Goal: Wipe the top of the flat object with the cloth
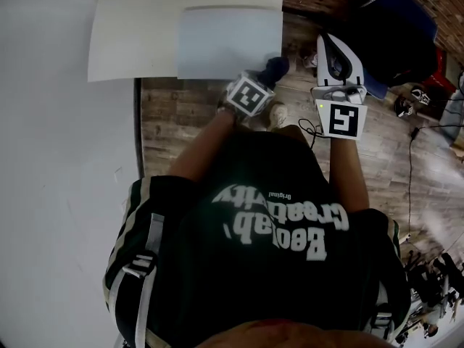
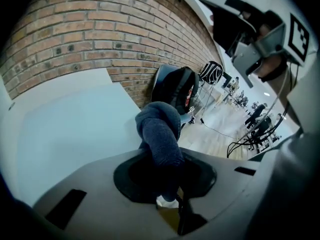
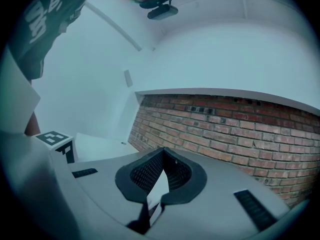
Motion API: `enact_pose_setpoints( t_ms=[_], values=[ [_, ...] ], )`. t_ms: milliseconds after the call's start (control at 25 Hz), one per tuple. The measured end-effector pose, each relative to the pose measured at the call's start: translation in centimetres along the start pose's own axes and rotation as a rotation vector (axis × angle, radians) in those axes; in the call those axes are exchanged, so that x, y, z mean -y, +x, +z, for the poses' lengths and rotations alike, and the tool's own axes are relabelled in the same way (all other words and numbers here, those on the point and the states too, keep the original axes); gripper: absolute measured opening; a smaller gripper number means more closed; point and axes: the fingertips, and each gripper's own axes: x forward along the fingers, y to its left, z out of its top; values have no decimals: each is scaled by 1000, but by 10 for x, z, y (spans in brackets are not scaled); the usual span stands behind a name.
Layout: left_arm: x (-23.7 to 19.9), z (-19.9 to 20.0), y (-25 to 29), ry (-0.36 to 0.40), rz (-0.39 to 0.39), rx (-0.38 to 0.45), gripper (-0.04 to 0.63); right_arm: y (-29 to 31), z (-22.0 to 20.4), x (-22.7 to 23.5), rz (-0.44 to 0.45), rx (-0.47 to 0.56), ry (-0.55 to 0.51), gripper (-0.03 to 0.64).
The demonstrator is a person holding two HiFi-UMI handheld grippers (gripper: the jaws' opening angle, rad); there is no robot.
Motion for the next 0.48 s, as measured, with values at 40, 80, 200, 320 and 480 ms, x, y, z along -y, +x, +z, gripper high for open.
enact_pose_setpoints(
  t_ms=[40, 80, 200, 320, 480],
  values=[
    [-1, 0, -1, -3, 3, 0, 74, 1, 1, -1, 4, 3, 0, -9],
    [-2, 0, -2, -4, 7, 1, 74, 1, 1, -2, 8, 5, 1, -9],
    [-7, -5, -6, -18, 26, -2, 74, 0, 2, -6, 18, 7, 9, -9],
    [-15, -14, -12, -48, 45, 1, 74, 3, 6, -13, 34, 19, 9, -9],
    [-30, -26, -25, -82, 73, 13, 75, 9, 14, -24, 49, 37, 12, -9]
  ],
)
